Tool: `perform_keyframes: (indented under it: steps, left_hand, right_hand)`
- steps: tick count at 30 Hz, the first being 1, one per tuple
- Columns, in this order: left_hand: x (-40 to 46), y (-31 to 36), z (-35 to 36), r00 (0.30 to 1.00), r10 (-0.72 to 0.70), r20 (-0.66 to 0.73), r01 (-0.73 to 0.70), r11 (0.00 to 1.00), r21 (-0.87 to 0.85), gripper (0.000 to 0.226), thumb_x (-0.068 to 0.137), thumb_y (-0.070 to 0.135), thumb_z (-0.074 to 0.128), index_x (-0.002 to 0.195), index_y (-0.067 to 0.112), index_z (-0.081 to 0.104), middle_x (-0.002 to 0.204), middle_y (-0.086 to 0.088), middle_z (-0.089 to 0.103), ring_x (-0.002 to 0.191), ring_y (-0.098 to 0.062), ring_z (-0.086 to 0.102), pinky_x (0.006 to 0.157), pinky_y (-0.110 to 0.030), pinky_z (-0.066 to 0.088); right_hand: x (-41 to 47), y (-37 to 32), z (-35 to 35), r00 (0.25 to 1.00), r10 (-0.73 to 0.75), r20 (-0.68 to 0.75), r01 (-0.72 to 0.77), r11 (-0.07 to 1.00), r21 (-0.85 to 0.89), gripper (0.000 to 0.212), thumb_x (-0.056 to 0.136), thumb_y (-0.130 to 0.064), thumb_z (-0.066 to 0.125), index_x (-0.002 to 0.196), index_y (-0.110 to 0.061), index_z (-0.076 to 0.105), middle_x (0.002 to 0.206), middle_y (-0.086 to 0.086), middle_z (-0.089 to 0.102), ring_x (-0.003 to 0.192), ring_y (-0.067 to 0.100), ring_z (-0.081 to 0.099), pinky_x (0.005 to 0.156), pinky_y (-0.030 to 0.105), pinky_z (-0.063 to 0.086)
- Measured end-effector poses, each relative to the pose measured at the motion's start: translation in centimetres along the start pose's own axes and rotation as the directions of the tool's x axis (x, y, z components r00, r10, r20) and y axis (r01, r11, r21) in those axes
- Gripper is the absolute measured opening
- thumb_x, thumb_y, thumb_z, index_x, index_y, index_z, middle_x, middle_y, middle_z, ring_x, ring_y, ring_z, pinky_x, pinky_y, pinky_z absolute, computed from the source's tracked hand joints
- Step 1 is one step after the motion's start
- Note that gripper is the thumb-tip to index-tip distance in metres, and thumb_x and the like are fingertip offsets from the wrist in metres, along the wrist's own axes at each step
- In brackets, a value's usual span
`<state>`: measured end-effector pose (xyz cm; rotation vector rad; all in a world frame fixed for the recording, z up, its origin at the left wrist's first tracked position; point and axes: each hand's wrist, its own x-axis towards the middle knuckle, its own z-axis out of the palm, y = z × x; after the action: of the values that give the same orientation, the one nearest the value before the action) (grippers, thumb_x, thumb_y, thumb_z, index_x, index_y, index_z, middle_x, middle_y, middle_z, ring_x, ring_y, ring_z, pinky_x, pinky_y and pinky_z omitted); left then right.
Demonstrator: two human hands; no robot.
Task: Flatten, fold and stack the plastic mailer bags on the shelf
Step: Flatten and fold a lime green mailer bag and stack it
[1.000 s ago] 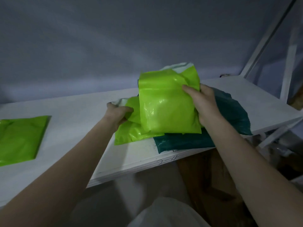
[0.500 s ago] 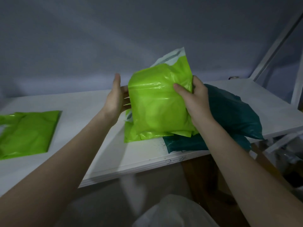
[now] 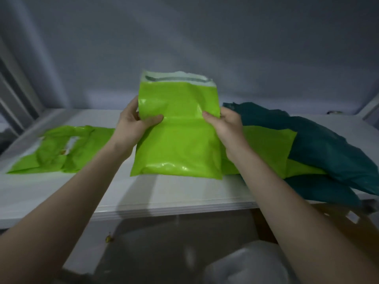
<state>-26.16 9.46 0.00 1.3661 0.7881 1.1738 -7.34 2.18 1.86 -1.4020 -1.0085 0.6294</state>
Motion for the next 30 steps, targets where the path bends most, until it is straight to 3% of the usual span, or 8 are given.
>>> perform_keyframes:
  steps: [3,6,9,14,17,22,26,30]
  left_hand:
    - [-1.4,-2.1,-2.8,0.995,-0.099,-0.025,0.101,0.989,0.111,0.099,0.076,-0.009,0.068,0.149,0.031,0.014,0.129,-0.004,0.055,0.105,-0.012,0.059,0.074,-0.015,0.053]
    - [-2.4,-4.2,-4.0,0.980,-0.180,-0.081,0.197,0.934,0.298,0.107,0.079,-0.006,0.066,0.149,0.021,-0.010,0.144,-0.007,0.036,0.123,-0.011,0.042,0.084,-0.010,0.042]
    - [-2.2,-5.9,-5.0,0.977,-0.176,-0.122,0.214,0.820,0.531,0.112,0.078,0.008,0.072,0.148,0.017,-0.016,0.153,-0.016,0.022,0.139,-0.021,0.028,0.103,-0.022,0.027]
    - [-1.8,-7.7,-5.3,0.995,-0.071,-0.066,0.096,0.640,0.762,0.104,0.074,0.016,0.077,0.149,0.011,0.004,0.144,-0.021,0.033,0.132,-0.032,0.036,0.107,-0.033,0.029]
    - [-1.6,-8.5,-5.7,0.999,0.018,-0.031,0.017,0.523,0.852,0.078,0.076,0.015,0.074,0.141,0.005,0.032,0.139,-0.023,0.032,0.129,-0.038,0.035,0.109,-0.038,0.027]
    - [-2.3,-8.3,-5.5,0.988,0.082,0.134,-0.156,0.409,0.899,0.035,0.087,0.016,0.057,0.119,0.003,0.058,0.122,-0.020,0.049,0.113,-0.040,0.046,0.100,-0.042,0.035]
    - [-4.4,-8.2,-4.8,0.957,0.016,0.288,-0.275,0.359,0.892,0.060,0.086,0.043,0.025,0.113,0.005,0.062,0.112,-0.016,0.058,0.103,-0.037,0.053,0.093,-0.044,0.045]
    - [-5.7,-9.7,-4.4,0.951,-0.109,0.290,-0.255,0.257,0.932,0.070,0.086,0.047,0.014,0.120,0.004,0.057,0.112,-0.016,0.058,0.103,-0.036,0.054,0.089,-0.047,0.046]
  right_hand:
    - [-0.5,2.8,3.0,0.996,0.049,0.069,-0.038,0.987,-0.156,0.017,0.078,-0.003,0.070,0.094,-0.007,0.065,0.096,0.015,0.070,0.089,0.031,0.067,0.083,0.046,0.053]
    - [-1.2,5.3,4.9,0.989,0.115,0.095,-0.079,0.945,-0.318,0.027,0.076,-0.002,0.072,0.101,-0.002,0.061,0.101,0.016,0.069,0.087,0.024,0.065,0.069,0.026,0.048]
    - [-1.3,6.8,6.0,0.989,0.118,0.088,-0.062,0.879,-0.473,0.038,0.077,-0.007,0.072,0.110,-0.002,0.054,0.107,0.014,0.066,0.092,0.023,0.062,0.063,0.025,0.036]
    - [-1.5,8.2,6.6,0.995,0.075,0.065,-0.019,0.783,-0.622,0.051,0.082,-0.011,0.068,0.123,-0.001,0.039,0.115,0.017,0.061,0.104,0.032,0.059,0.069,0.028,0.033]
    - [-1.8,8.6,6.8,0.996,0.031,0.087,0.038,0.719,-0.694,0.048,0.086,-0.014,0.063,0.124,-0.001,0.037,0.110,0.020,0.060,0.101,0.035,0.058,0.071,0.031,0.035]
    - [-2.4,8.6,6.9,0.980,-0.038,0.193,0.180,0.569,-0.802,0.034,0.088,-0.014,0.053,0.119,-0.001,0.049,0.118,0.018,0.049,0.114,0.034,0.046,0.097,0.036,0.035]
    - [-4.8,8.1,7.7,0.945,-0.040,0.325,0.301,0.501,-0.812,0.034,0.088,-0.019,0.050,0.117,-0.001,0.053,0.117,0.017,0.052,0.115,0.034,0.044,0.100,0.040,0.033]
    - [-6.9,8.9,8.5,0.878,0.022,0.479,0.422,0.438,-0.794,0.040,0.095,-0.031,0.042,0.124,-0.004,0.048,0.125,0.013,0.050,0.120,0.028,0.041,0.102,0.038,0.033]
